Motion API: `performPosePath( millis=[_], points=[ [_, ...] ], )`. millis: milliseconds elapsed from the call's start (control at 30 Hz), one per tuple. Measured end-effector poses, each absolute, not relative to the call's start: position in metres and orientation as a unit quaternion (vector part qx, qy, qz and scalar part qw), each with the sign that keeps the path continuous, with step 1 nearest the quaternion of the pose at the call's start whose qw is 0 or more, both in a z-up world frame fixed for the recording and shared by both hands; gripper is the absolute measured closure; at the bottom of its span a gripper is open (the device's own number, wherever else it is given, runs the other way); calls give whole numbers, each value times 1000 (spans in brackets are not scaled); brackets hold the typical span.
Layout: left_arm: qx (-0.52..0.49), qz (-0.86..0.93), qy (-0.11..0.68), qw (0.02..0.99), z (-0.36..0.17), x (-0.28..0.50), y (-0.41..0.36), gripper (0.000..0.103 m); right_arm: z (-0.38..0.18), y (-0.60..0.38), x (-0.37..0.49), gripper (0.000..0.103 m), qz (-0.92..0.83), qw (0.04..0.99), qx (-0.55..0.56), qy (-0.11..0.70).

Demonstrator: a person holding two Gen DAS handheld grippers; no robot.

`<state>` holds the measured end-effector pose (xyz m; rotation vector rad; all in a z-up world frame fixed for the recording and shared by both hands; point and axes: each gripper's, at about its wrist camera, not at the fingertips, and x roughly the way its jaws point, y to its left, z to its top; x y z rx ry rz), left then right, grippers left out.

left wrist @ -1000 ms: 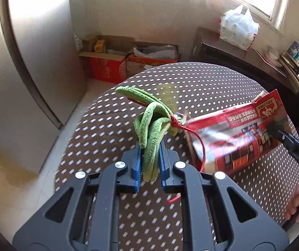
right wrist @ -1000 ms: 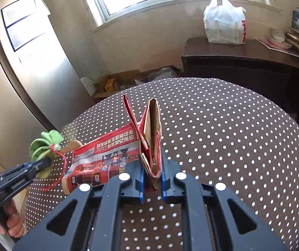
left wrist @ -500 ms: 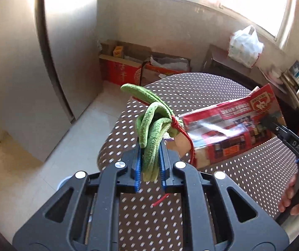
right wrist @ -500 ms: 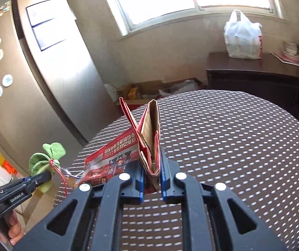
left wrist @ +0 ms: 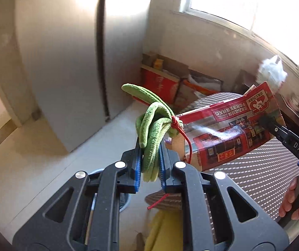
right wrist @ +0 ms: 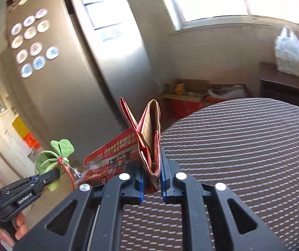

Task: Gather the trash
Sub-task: 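Carry the green cloth and red box over the blue bucket and open both grippers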

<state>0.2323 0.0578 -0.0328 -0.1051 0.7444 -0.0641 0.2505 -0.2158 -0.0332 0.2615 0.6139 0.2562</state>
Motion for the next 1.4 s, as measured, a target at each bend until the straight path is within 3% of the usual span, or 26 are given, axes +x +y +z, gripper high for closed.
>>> performPosePath(
  millis=[333,700,733,833,1033,1400],
  points=[
    [-80,37,384,919,-57,217,132,89,-47,-118,257,91,181,921,85,333],
    [-113,63,451,883,-123,240,181,88,-81,-63,277,91,172,911,46,371],
    [-115,60,457,880,-130,244,183,82,-83,-61,279,91,169,911,45,374],
    [-124,65,475,869,-149,255,190,49,-90,-50,285,91,161,909,37,382],
    [-138,74,493,856,-173,256,211,49,-106,-40,289,91,152,904,27,399],
    [-152,101,475,861,-168,228,240,49,-148,31,297,91,165,883,-60,434]
  ],
)
